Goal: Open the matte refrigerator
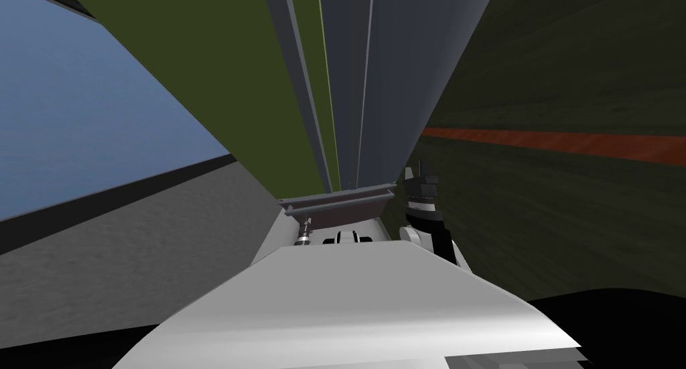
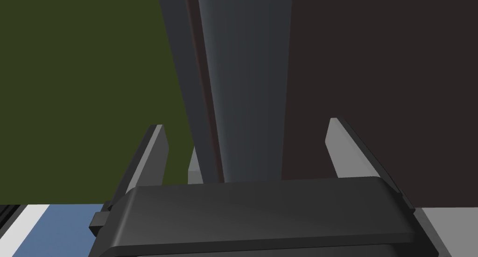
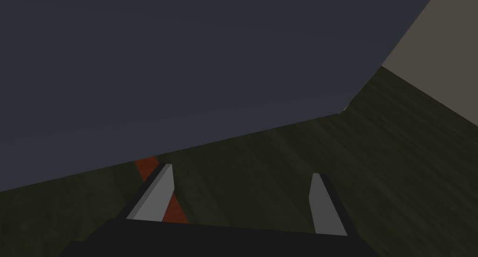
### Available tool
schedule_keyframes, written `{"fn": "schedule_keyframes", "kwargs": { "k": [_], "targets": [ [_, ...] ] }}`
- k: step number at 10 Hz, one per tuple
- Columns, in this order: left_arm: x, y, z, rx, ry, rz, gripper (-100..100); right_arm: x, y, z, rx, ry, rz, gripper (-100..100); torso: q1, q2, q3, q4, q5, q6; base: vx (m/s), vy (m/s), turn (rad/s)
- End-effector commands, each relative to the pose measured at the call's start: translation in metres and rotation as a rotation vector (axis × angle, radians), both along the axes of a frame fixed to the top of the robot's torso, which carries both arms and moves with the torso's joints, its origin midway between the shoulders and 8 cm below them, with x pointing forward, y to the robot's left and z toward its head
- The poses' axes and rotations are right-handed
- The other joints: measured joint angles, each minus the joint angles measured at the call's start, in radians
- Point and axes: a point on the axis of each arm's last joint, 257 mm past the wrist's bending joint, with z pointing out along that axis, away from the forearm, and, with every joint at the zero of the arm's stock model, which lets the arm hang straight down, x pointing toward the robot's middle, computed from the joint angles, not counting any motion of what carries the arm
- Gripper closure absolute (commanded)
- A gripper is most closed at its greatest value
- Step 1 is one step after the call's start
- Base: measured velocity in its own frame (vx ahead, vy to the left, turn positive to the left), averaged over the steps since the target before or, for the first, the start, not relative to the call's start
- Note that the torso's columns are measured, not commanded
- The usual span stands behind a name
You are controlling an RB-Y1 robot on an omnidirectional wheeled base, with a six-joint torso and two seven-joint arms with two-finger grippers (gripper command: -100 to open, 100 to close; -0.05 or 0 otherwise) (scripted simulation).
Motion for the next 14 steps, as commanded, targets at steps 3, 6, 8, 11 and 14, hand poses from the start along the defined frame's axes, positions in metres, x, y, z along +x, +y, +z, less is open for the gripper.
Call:
{"fn": "schedule_keyframes", "kwargs": {
  "k": [3, 6, 8, 11, 14],
  "targets": [
    [0.018, -0.01, -0.001, -0.031, 0.015, 0.001, -100, 0.0, 0.0, 0.0, 0.0, 0.0, 0.0, 0, 0.001, 0.001, 0.0, 0.0, 0.0, 0.0, 0.015, -0.005, 0.003],
    [0.023, -0.023, 0.002, -0.024, 0.012, 0.004, -100, 0.0, 0.0, 0.0, 0.0, 0.0, 0.0, 0, 0.003, -0.001, 0.0, 0.0, 0.001, 0.0, 0.009, 0.049, -0.011],
    [0.03, -0.039, 0.005, -0.024, 0.012, 0.008, -100, 0.0, 0.0, 0.0, 0.0, 0.0, 0.0, 0, 0.002, -0.002, -0.001, -0.001, 0.001, 0.0, 0.024, 0.09, -0.016],
    [0.028, -0.035, 0.004, -0.024, 0.012, 0.007, 100, 0.0, 0.0, 0.0, 0.0, 0.0, 0.0, 0, -0.002, 0.0, 0.0, 0.0, -0.001, 0.0, 0.007, 0.036, -0.003],
    [0.018, -0.011, 0.0, -0.025, 0.012, 0.002, 100, 0.0, 0.0, 0.0, 0.0, 0.0, 0.0, 0, -0.004, 0.001, 0.001, 0.0, 0.0, 0.001, -0.021, -0.104, 0.03]
  ]
}}
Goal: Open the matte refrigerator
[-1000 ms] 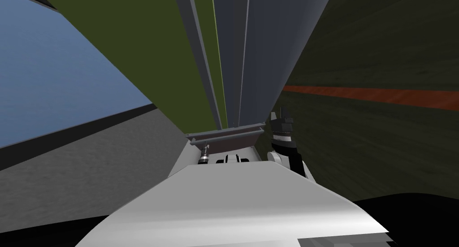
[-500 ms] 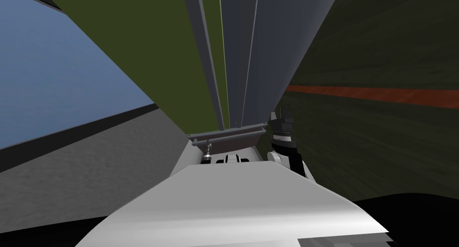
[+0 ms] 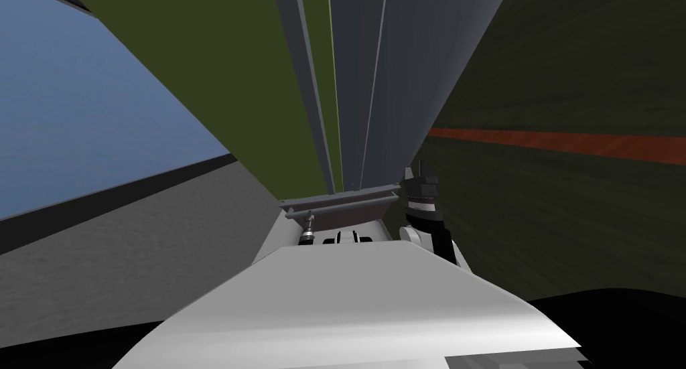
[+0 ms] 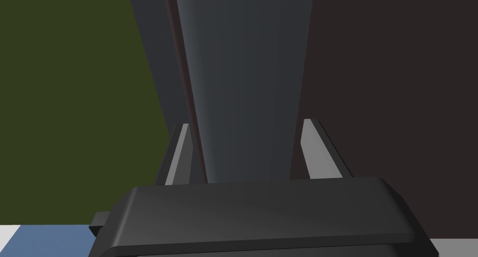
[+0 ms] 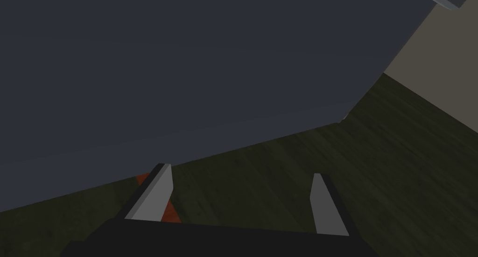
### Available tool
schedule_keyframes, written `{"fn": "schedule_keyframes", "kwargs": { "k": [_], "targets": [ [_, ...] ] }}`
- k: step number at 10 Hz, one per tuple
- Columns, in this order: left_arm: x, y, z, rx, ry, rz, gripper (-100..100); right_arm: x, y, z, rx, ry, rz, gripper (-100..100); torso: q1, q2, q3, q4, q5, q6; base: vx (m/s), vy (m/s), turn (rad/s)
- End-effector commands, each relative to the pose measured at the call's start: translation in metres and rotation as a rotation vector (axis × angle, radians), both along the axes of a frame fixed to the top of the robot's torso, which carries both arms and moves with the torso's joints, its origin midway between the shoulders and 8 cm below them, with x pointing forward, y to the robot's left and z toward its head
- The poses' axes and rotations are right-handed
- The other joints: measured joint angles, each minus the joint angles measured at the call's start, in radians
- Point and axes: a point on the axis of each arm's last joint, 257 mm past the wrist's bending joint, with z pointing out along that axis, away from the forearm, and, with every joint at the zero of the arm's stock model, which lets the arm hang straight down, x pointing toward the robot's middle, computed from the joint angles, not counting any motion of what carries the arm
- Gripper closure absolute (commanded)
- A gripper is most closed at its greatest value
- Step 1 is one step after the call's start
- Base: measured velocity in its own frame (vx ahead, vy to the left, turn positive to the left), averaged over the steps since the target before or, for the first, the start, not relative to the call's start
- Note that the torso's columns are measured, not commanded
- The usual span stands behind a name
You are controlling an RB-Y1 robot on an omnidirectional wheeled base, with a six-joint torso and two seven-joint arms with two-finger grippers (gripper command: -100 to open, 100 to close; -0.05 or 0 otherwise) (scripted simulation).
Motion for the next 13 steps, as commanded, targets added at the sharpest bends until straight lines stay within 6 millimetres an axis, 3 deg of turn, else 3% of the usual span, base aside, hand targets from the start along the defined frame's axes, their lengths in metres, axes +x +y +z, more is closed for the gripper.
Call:
{"fn": "schedule_keyframes", "kwargs": {
  "k": [1, 6, 7, 13],
  "targets": [
    [-0.005, 0.009, -0.001, 0.0, 0.001, 0.0, 100, 0.0, 0.0, 0.0, 0.0, 0.0, 0.0, 0, 0.002, -0.001, -0.001, 0.0, 0.001, 0.001, -0.012, -0.042, 0.031],
    [0.022, 0.011, 0.009, -0.005, 0.002, -0.024, 100, 0.0, 0.0, 0.0, 0.0, 0.0, 0.0, 0, 0.003, 0.004, 0.001, 0.003, -0.001, -0.001, -0.177, -0.018, 0.02],
    [0.017, 0.011, 0.003, -0.005, 0.011, -0.02, 100, 0.0, 0.0, 0.0, 0.0, 0.0, 0.0, 0, 0.003, 0.003, 0.001, 0.004, -0.002, -0.002, -0.106, -0.006, -0.003],
    [0.03, -0.023, 0.009, -0.009, -0.002, -0.102, 100, 0.0, 0.0, 0.0, 0.0, 0.0, 0.0, 0, 0.004, 0.003, 0.001, 0.004, -0.002, -0.003, -0.029, -0.006, 0.14]
  ]
}}
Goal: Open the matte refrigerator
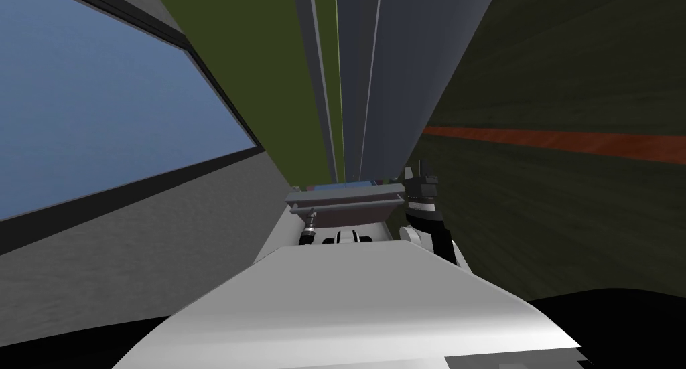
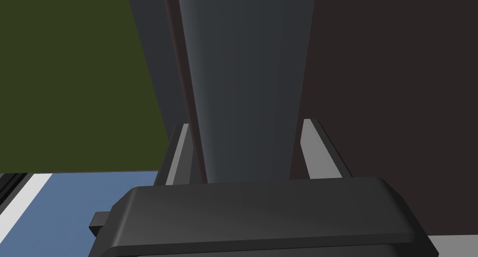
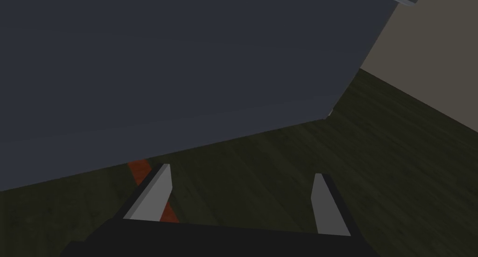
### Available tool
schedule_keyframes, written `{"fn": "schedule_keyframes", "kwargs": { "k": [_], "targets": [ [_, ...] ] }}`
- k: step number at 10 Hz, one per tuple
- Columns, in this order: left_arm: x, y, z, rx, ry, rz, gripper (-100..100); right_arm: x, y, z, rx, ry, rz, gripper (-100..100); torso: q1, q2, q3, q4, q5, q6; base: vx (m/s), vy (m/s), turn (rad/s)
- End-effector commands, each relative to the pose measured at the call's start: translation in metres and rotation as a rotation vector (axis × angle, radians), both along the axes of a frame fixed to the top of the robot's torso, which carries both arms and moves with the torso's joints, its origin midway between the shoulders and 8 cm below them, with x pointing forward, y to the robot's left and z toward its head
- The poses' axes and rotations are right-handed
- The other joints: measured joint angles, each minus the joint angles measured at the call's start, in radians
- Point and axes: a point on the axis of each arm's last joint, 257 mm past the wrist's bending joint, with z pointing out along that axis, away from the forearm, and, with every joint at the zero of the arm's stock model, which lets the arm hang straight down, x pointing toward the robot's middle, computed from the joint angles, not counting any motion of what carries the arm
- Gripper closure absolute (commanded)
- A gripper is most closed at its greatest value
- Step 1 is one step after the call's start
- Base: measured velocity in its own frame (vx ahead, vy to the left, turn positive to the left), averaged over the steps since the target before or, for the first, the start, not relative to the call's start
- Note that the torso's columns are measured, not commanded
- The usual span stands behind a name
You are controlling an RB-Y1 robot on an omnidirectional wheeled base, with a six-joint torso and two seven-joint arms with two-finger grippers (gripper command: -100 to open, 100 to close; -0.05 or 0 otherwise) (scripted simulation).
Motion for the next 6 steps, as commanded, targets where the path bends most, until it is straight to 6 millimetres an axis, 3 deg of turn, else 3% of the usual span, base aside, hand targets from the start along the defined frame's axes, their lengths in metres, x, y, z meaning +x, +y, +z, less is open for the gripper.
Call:
{"fn": "schedule_keyframes", "kwargs": {
  "k": [1, 6],
  "targets": [
    [0.005, -0.013, 0.005, 0.002, -0.014, -0.033, 100, 0.0, 0.0, 0.0, 0.0, 0.0, 0.0, 0, 0.0, 0.001, 0.0, 0.001, -0.001, -0.001, -0.022, -0.002, 0.08],
    [0.01, -0.037, 0.008, 0.001, -0.021, -0.091, 100, 0.0, 0.0, 0.0, 0.0, 0.0, 0.0, 0, -0.001, 0.001, 0.0, 0.001, 0.0, 0.001, -0.027, -0.003, 0.126]
  ]
}}
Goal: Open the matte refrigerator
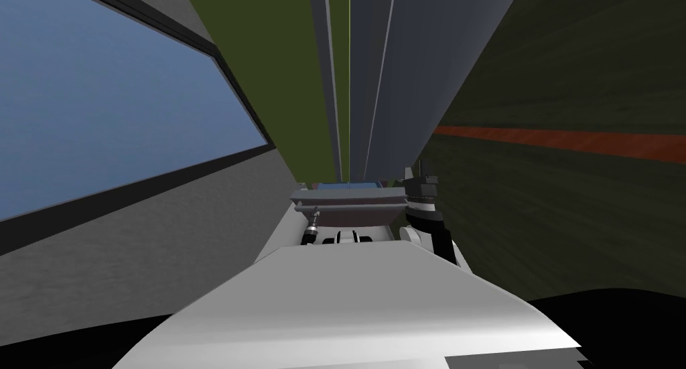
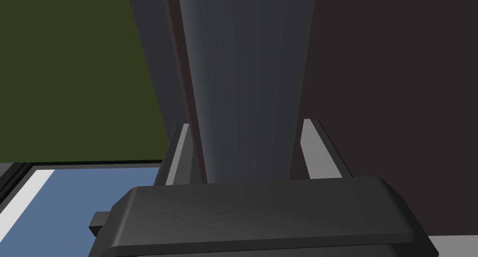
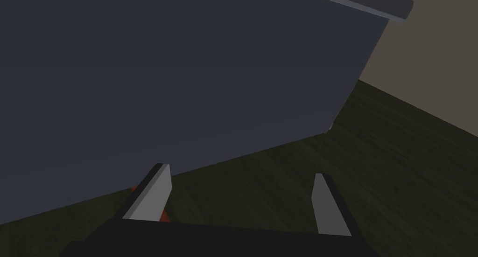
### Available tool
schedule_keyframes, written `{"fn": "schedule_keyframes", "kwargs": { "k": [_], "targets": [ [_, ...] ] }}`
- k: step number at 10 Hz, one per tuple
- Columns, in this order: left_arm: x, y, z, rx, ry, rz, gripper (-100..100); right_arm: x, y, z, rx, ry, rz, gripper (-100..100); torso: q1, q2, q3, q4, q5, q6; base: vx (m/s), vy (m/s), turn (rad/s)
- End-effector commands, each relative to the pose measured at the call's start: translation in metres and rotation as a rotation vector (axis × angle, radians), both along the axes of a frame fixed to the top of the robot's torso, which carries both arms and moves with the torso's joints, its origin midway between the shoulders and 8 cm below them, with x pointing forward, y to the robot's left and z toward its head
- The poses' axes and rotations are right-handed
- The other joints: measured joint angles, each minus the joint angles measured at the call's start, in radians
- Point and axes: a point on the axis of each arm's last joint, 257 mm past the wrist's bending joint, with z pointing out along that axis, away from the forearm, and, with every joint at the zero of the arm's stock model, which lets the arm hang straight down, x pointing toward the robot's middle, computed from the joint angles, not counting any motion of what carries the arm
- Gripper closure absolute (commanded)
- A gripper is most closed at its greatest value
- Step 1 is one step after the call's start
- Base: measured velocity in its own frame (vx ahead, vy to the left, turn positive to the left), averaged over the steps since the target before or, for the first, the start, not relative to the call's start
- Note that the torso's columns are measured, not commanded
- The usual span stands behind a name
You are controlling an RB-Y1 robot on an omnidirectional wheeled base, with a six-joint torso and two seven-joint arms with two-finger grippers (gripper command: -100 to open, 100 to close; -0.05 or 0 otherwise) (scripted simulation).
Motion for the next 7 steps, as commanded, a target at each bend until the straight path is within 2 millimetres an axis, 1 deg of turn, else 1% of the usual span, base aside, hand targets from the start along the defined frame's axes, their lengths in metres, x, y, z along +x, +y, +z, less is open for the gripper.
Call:
{"fn": "schedule_keyframes", "kwargs": {
  "k": [1, 2, 7],
  "targets": [
    [0.004, -0.013, 0.006, 0.001, -0.017, -0.03, 100, 0.0, 0.0, 0.0, 0.0, 0.0, 0.0, 0, 0.0, 0.001, 0.0, 0.001, -0.001, -0.002, -0.024, 0.0, 0.078],
    [0.005, -0.017, 0.007, 0.001, -0.018, -0.041, 100, 0.0, 0.0, 0.0, 0.0, 0.0, 0.0, 0, 0.0, 0.001, 0.0, 0.001, 0.0, 0.0, -0.027, 0.003, 0.144],
    [0.004, -0.04, 0.005, 0.004, -0.012, -0.098, 100, 0.0, 0.0, 0.0, 0.0, 0.0, 0.0, 0, 0.0, 0.001, 0.0, 0.001, 0.0, -0.001, -0.024, -0.002, 0.114]
  ]
}}
